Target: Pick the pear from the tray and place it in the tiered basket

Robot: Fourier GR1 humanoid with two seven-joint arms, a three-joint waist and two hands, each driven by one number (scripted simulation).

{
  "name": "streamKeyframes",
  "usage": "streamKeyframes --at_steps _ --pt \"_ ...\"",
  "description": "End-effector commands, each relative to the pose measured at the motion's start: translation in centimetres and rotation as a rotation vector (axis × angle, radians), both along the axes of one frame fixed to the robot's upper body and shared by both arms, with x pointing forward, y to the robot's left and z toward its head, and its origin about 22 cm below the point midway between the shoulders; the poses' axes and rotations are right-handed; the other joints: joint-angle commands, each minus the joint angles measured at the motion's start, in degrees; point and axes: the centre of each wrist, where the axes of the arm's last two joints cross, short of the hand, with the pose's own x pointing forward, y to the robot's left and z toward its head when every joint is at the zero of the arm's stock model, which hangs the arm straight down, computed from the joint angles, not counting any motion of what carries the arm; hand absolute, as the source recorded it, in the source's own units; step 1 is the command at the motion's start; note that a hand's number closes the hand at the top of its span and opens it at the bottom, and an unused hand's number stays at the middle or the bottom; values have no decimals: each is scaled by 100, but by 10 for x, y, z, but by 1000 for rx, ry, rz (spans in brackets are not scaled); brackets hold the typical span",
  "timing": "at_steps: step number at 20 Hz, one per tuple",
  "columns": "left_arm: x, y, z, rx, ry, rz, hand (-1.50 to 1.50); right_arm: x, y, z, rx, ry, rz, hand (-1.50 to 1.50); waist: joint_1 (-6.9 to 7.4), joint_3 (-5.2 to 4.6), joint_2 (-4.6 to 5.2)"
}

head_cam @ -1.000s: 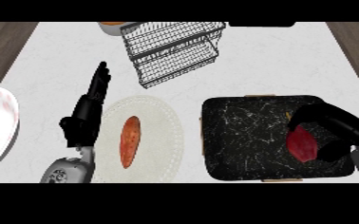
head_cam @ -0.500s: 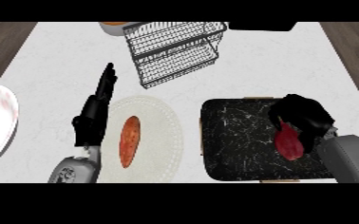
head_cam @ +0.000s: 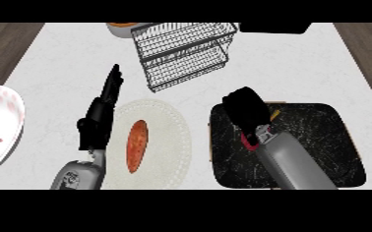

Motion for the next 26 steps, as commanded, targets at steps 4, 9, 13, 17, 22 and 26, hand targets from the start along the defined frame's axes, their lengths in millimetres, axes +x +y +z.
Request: streamKeyframes --at_steps 4,9,13,17,22,26 --pt "2 -6 0 -7 -7 -9 0 -36 100 67 45 -215 -206 150 54 139 75" --pt "-7 7 -3 -7 -24 -4 0 -52 123 140 126 -320 -268 150 90 144 108" --pt "6 -12 8 -22 -13 -3 0 -60 130 205 203 -352 -269 150 43 144 111" --pt "-8 14 -6 -7 1 -7 0 -52 131 242 218 -351 -317 150 16 141 112" --pt "-1 -1 -2 -8 -28 1 0 -36 133 265 443 -270 -356 150 43 143 127" --pt "1 4 -2 -12 -20 -22 0 -14 157 282 495 -282 -353 150 82 141 161"
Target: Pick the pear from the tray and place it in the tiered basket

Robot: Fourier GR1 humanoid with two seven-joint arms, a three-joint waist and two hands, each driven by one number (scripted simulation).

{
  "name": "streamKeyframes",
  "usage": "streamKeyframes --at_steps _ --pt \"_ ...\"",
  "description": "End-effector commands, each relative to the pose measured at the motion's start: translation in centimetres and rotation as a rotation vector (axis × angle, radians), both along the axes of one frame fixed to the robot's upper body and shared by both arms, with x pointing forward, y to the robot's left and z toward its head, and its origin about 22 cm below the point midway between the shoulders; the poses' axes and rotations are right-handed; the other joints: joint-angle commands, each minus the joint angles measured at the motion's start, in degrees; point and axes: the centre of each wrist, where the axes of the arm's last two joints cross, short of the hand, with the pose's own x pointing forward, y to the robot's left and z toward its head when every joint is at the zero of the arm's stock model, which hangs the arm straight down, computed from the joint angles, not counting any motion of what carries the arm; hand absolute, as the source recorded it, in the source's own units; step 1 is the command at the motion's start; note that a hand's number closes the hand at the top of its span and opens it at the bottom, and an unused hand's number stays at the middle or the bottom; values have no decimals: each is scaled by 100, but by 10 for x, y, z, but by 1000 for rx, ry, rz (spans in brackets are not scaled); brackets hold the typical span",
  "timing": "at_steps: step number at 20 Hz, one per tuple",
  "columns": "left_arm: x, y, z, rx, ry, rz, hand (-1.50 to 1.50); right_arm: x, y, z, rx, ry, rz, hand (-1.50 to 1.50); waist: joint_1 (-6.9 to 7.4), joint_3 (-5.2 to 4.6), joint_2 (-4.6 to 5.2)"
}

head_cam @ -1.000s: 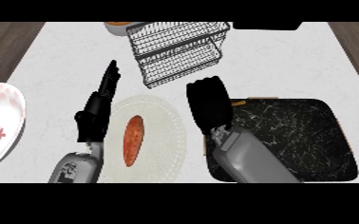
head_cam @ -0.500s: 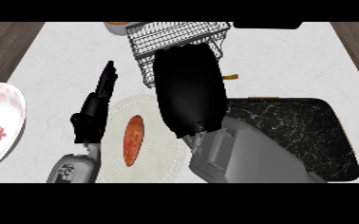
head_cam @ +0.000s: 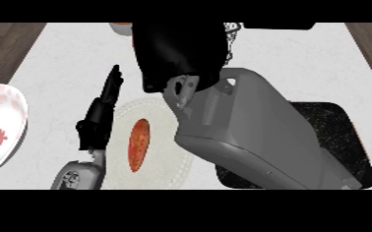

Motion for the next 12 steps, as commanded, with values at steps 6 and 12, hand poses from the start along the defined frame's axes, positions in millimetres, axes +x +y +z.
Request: streamKeyframes --at_steps 6,12 --pt "-2 -13 6 4 -3 7 0 49 26 -1 51 -3 -156 150 -12 4 36" --pt "2 3 21 -8 -24 9 0 91 8 3 -24 -25 -171 150 -34 7 39"
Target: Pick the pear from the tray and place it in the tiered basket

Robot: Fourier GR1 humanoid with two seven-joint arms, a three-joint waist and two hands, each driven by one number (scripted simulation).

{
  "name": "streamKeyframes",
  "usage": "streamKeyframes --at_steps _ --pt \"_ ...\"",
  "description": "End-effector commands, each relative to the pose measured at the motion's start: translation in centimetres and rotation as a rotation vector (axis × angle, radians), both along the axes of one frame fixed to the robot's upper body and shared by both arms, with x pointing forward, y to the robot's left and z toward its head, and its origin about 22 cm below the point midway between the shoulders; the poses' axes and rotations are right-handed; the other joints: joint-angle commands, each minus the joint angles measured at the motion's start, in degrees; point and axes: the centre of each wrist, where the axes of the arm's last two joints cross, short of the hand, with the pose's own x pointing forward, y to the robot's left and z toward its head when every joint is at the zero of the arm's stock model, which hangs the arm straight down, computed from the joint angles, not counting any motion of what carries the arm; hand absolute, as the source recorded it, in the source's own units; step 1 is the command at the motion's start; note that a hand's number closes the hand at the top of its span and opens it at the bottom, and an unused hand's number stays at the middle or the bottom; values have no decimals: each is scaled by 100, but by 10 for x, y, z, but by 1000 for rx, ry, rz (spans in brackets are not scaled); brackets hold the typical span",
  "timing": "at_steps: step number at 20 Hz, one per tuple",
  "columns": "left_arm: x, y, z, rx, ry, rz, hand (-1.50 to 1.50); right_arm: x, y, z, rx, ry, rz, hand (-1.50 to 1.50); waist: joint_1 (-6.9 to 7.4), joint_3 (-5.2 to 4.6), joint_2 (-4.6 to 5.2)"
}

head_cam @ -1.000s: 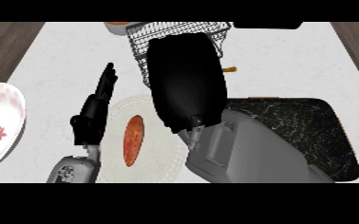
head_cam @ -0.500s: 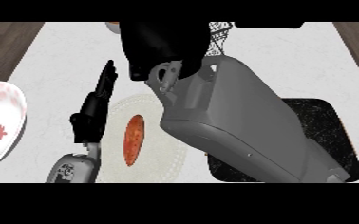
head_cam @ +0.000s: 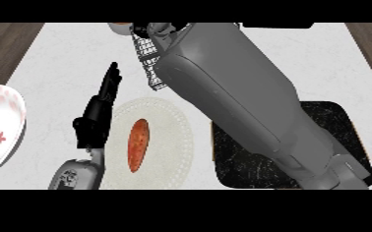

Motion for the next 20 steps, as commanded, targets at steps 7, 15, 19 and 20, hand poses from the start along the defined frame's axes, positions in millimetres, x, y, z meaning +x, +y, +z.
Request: streamKeyframes --at_steps 7,15,19,20 --pt "-7 3 -7 14 6 11 0 50 -16 -11 -79 -4 -59 150 -44 4 2" --pt "-2 3 9 -12 -19 10 0 77 -47 -51 300 106 -126 -150 -22 8 12" --pt "-3 -7 4 -8 4 -11 0 81 -46 -50 442 80 -104 -150 9 7 22" --pt "4 1 -2 -15 12 1 0 76 -52 -56 490 76 -96 -150 -78 8 1"
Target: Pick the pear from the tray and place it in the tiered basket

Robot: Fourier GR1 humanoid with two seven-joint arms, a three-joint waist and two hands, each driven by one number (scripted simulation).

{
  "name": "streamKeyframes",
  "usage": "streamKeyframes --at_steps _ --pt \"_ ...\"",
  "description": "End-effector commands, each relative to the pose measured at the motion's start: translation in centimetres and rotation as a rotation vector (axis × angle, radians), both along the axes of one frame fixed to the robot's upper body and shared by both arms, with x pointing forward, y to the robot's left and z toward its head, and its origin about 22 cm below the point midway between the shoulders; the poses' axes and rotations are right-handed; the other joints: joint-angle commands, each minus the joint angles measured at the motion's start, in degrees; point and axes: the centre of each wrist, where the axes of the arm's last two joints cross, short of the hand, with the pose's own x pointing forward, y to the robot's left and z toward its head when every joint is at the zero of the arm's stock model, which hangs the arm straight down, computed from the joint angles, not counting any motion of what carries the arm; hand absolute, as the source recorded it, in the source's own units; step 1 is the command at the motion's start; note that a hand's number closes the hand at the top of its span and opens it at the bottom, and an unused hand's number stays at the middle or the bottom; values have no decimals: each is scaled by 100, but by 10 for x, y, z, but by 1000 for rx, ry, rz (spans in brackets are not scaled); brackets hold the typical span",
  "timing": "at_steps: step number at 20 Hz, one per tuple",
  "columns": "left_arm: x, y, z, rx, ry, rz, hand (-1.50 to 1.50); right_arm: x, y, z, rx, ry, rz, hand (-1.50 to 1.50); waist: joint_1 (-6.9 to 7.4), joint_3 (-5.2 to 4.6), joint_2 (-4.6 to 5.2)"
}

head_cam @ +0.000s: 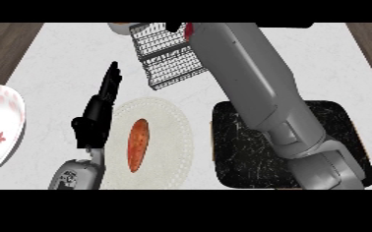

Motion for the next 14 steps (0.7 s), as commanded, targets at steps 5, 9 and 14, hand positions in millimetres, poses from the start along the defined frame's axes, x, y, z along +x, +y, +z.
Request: streamKeyframes --at_steps 5,9,14 --pt "4 -2 -2 12 3 24 0 13 -55 14 283 -155 -181 -150 -137 4 -29" --pt "-8 19 -7 7 13 59 0 0 -92 12 357 -132 -288 -150 -256 6 -94" --pt "-15 21 -13 14 16 71 0 -16 -181 11 518 -159 -314 -150 -392 12 -120"
